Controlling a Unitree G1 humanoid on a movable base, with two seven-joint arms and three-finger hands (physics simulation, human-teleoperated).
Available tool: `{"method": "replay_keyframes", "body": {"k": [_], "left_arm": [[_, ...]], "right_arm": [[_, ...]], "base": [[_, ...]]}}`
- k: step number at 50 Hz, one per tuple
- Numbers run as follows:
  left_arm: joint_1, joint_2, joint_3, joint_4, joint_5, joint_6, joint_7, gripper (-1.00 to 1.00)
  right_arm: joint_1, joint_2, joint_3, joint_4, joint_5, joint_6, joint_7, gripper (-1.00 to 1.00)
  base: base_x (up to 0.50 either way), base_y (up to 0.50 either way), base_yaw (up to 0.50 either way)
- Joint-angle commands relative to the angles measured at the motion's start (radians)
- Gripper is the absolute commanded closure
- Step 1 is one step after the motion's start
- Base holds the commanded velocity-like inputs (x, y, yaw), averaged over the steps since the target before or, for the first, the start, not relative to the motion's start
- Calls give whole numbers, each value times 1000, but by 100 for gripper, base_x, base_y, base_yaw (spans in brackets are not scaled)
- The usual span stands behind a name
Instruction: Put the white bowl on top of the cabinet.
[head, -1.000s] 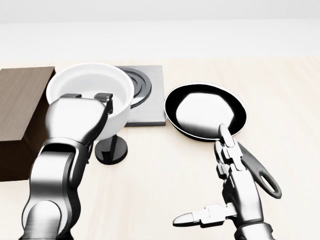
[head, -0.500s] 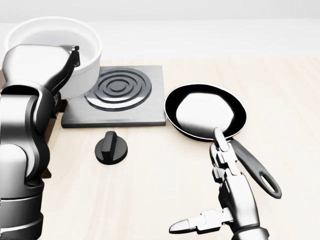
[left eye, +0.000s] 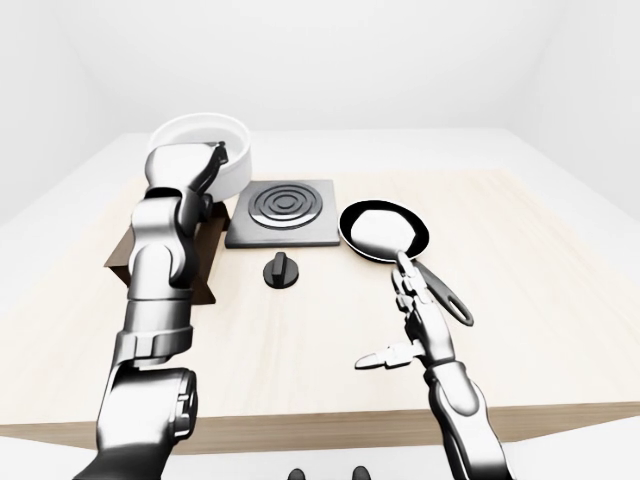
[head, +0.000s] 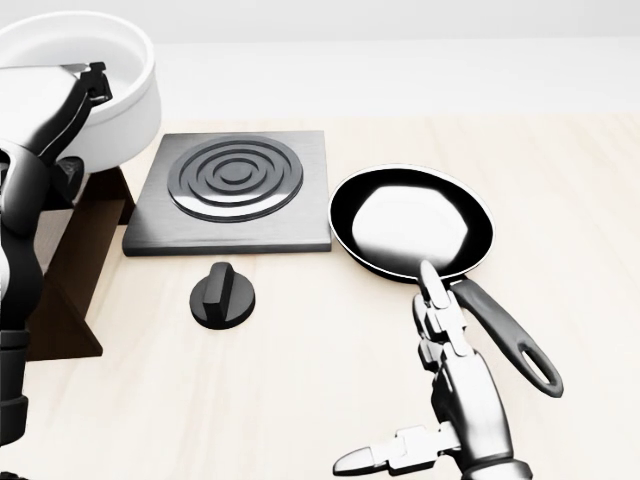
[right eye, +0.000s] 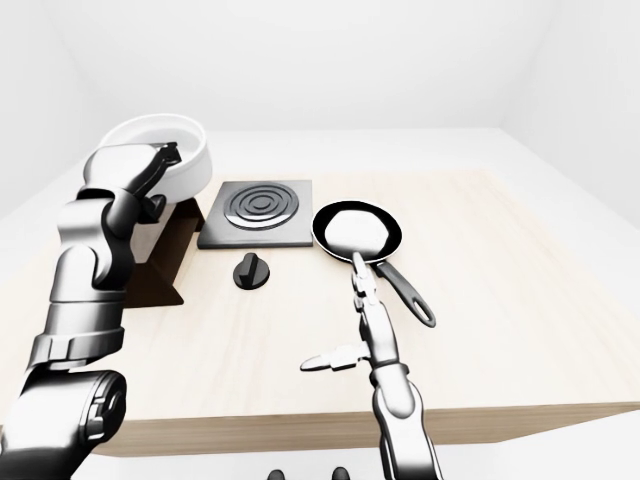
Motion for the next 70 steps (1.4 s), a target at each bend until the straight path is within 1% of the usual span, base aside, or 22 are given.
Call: {"method": "replay_keyframes", "body": {"k": [1, 2, 5, 15, 16, 21, 22, 28, 29, 30, 32, 36, 37, 41, 42, 48, 54, 55, 59, 63, 70], "left_arm": [[-17, 54, 11, 45, -68, 0, 108, 100], [-2, 76, 36, 67, -98, 0, 127, 100], [7, 96, 38, 84, -133, 0, 150, 100], [8, 105, 26, 84, -149, 0, 155, 100], [37, 129, 49, 95, -165, 0, 168, 100], [37, 150, 51, 123, -197, 0, 192, 100], [28, 160, 57, 155, -210, 0, 214, 100], [27, 165, 50, 159, -221, 0, 220, 100], [18, 177, 58, 200, -233, 0, 241, 100], [16, 179, 56, 205, -237, 0, 245, 100], [2, 193, 61, 256, -263, 0, 290, 100], [4, 199, 56, 260, -277, 0, 294, 100], [-2, 209, 63, 290, -290, 0, 318, 100], [-4, 213, 58, 295, -300, 0, 324, 100], [-14, 223, 65, 349, -317, 0, 360, 100], [-27, 235, 46, 392, -337, 0, 385, 100], [-19, 241, 41, 383, -333, 0, 380, 100], [-26, 247, 46, 407, -339, 0, 393, 100], [-28, 248, 44, 412, -343, 0, 396, 100], [-40, 248, 34, 451, -344, 0, 417, 100], [-39, 248, 28, 450, -339, 0, 416, 100]], "right_arm": [[2, 0, 6, 8, -5, -7, -1, -100], [1, 0, 8, 10, -7, -9, -2, -100], [3, 0, 10, 10, -9, -12, -2, -100], [3, 0, 10, 10, -9, -12, -2, -100], [7, 0, 14, 10, -14, -17, -4, -100], [11, -1, 17, 8, -15, -19, -4, -100], [13, -1, 20, 8, -18, -21, -5, -100], [14, -1, 21, 8, -18, -21, -5, -100], [16, -2, 22, 3, -18, -21, -5, -100], [16, -2, 22, 3, -18, -21, -5, -100], [19, -2, 24, 2, -19, -23, -6, -100], [20, -2, 24, -1, -19, -22, -5, -100], [20, -3, 24, -1, -19, -23, -5, -100], [20, -3, 24, -1, -19, -23, -5, -100], [23, -3, 25, -4, -19, -24, -5, -100], [20, -4, 25, 1, -19, -25, -5, -100], [23, -4, 27, 1, -21, -28, -3, -100], [23, -5, 29, 5, -24, -32, -3, -100], [23, -5, 29, 6, -24, -32, -3, -100], [19, -4, 31, 15, -25, -35, -2, -100], [21, -4, 33, 16, -28, -37, -1, -100]], "base": [[0, 0, 0], [0, 0, 0], [0, 0, 0], [0, 0, 0], [0, 0, 0], [0, 0, 0], [0, 0, 0], [0, 0, 0], [0, 0, 0], [0, 0, 0], [0, 0, 0], [0, 0, 0], [0, 0, 0], [0, 0, 0], [0, 0, 0], [0, 0, 0], [0, 0, 0], [0, 0, 0], [0, 0, 0], [0, 0, 0], [0, 0, 0]]}}
